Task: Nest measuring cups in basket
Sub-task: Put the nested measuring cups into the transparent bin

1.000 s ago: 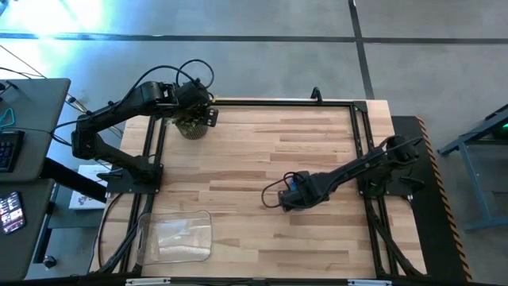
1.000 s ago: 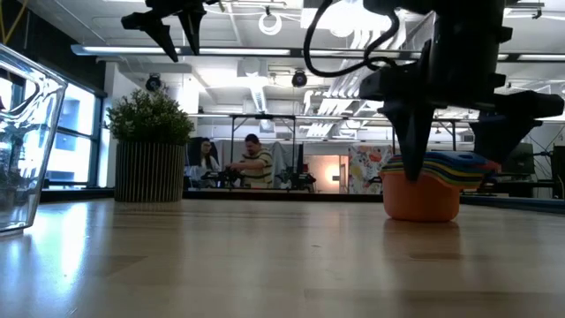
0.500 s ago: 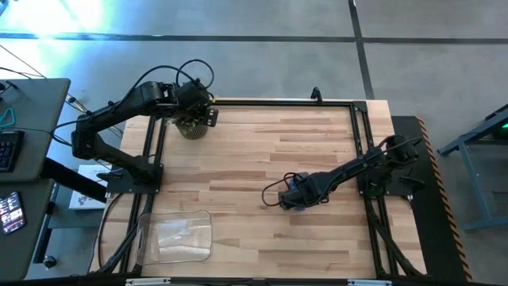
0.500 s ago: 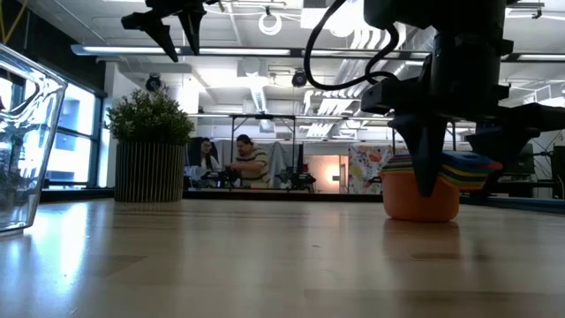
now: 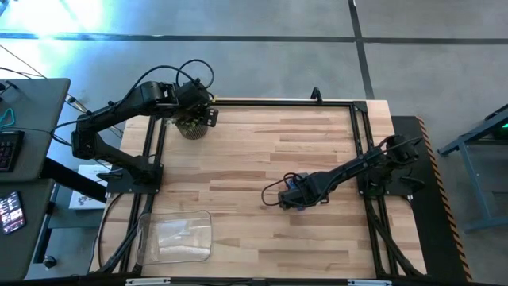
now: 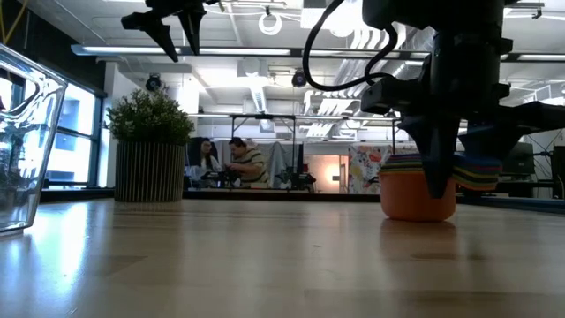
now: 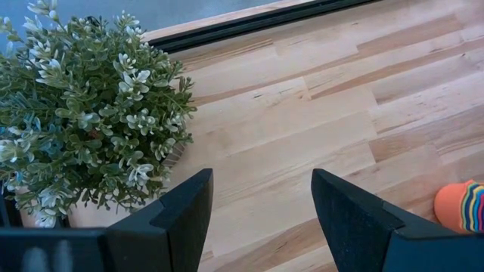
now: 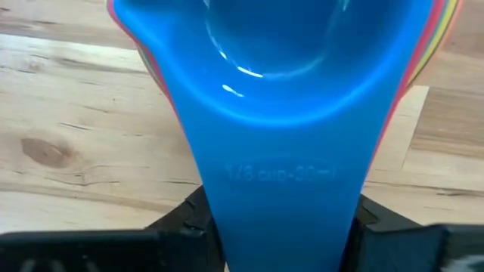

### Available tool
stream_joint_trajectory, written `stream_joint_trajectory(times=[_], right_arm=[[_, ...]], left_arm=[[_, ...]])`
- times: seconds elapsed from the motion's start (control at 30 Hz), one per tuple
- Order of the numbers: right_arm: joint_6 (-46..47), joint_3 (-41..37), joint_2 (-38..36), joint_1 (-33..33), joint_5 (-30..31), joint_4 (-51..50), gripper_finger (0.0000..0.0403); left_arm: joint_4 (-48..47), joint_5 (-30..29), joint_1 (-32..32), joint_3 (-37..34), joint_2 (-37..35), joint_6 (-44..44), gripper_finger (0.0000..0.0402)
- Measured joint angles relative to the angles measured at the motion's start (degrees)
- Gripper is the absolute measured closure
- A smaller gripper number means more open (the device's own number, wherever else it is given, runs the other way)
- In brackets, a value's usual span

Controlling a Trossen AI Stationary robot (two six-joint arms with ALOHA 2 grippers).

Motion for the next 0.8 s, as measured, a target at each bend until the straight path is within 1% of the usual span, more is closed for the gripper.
stream_joint_trajectory(times=[0.8], right_arm=[[-1.35, 0.0, 0.0, 0.0, -1.87, 2.86, 0.0275]], left_arm=[[-0.01, 0.0, 0.0, 0.0, 0.0, 0.0, 0.0186]])
